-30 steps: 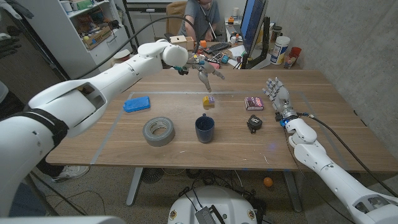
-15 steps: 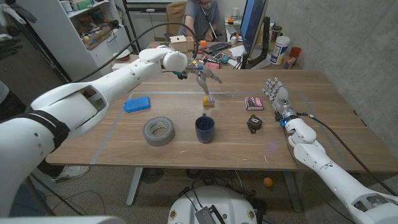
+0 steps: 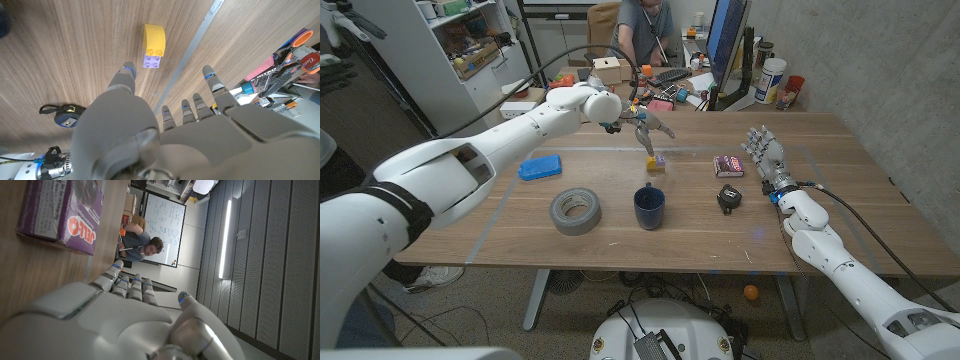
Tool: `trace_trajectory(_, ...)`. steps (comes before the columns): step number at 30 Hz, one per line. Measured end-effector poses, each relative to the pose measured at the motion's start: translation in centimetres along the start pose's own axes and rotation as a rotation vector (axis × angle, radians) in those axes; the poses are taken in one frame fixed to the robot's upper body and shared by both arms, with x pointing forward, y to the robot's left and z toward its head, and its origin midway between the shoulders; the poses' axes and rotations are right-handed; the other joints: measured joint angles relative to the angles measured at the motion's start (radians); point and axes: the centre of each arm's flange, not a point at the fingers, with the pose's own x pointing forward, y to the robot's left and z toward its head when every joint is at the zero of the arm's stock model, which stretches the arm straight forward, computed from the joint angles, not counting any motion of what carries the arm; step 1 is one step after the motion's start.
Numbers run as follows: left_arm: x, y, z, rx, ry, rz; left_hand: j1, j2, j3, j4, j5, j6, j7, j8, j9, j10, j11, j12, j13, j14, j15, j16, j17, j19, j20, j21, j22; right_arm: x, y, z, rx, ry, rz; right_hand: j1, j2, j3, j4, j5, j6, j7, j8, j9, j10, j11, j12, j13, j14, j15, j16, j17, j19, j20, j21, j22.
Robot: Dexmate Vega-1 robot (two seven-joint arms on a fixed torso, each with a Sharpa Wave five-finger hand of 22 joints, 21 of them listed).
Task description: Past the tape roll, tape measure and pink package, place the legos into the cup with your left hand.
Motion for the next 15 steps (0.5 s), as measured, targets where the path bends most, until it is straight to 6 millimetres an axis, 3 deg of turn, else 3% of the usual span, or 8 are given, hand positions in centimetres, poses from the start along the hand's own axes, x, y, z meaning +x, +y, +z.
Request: trace_trajectory(15, 1.5, -1.8, -0.4, -0.011, 0.020, -0.014, 0.009, 0.009, -0.013, 0.003, -0.011, -0.009, -0.002, 0.000, 0.000, -0.011, 0.000, 0.000, 0.005, 0.000, 0.000, 0.000, 0.000, 0.003, -0.003, -0.004, 0.000, 0.4, -0.4, 0.2, -0.004, -0.006, -0.002, 0.000, 0.000, 0.000, 0.000, 0.000, 0.000, 0.000, 0.000, 0.000, 0.005, -0.005, 0.000, 0.000, 0.005, 0.005, 0.000, 0.000, 0.000, 0.000, 0.000, 0.000)
